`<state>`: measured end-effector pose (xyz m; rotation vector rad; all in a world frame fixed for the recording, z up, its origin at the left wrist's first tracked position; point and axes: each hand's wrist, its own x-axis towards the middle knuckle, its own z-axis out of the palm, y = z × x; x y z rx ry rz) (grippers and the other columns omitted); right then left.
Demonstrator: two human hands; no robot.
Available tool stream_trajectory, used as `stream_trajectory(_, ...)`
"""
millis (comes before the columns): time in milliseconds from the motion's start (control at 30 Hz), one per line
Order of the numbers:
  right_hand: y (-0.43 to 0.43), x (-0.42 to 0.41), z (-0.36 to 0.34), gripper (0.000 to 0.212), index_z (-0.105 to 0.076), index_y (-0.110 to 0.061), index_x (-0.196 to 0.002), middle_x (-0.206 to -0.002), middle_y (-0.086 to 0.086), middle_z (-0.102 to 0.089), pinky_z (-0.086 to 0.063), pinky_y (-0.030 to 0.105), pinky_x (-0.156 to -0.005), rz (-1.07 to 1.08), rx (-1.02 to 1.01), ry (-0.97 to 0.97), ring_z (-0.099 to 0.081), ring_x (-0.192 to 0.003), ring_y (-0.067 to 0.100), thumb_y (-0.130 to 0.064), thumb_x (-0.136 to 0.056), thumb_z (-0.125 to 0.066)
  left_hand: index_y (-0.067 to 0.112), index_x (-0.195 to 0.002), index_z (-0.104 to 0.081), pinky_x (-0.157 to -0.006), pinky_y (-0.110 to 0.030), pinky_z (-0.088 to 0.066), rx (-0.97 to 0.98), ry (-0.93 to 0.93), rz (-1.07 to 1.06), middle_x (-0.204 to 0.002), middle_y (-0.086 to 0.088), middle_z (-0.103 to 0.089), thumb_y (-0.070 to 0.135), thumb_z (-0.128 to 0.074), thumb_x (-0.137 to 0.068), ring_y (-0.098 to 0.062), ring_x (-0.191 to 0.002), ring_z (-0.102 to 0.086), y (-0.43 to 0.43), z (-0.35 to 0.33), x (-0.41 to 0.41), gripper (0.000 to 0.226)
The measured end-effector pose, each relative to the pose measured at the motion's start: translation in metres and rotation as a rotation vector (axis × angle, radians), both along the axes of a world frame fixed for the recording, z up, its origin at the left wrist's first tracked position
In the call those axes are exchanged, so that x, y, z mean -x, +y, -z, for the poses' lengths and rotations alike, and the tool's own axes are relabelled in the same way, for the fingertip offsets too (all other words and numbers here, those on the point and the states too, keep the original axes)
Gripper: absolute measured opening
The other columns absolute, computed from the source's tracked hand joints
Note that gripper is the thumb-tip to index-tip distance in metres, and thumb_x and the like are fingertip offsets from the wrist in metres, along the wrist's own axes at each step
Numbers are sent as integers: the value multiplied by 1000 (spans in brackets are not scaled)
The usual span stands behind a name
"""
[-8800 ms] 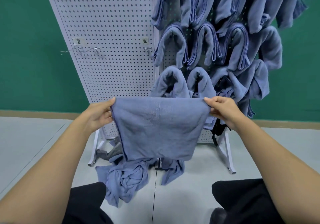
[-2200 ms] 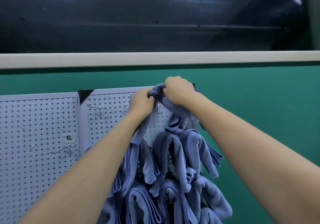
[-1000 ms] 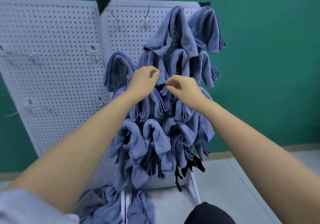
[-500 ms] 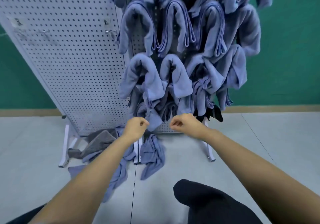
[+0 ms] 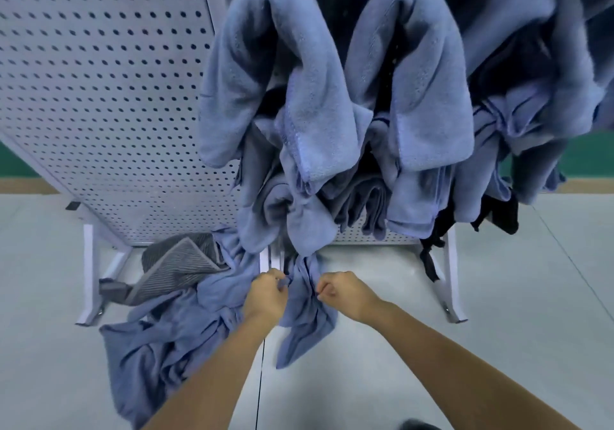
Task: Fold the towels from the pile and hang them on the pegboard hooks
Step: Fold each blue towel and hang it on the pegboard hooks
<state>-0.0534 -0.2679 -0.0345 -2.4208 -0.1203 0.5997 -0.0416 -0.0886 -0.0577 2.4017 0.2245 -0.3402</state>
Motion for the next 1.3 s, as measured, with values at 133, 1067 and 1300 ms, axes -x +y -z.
stream_trajectory(133,18,-21,39,9,-59,-8,-99,-83,6,-57,-50,35,-84,93,-19,45,-53,-80,21,-13,-91,-58,15,-79,-43,-58,-31,-37,-44,8,5,-68,-3,-43,12,-49,-92,-27,-67,-45,-5,27,-18,15)
stream_trajectory(1067,35,17,-169,50,-44,-12,-139,-128,0,-50,-38,17,-86,-3,-371,-80,-49,-119,12,-11,-92,-61,18,-73,-63,-63,-17,-43,564,-180,-26,-74,7,-62,10,-50,-96,-5,-72,-55,22,-219,29,27)
stream_trajectory(1300,38,67,-302,37,-54,-13,-119,-99,-9,-59,-42,6,-60,-148,-375,-202,-55,-72,-9,4,-87,-57,20,-83,-64,-73,-24,-46,623,-336,99,-86,1,-65,17,-48,-98,-13,-83,-59,27,-344,58,23)
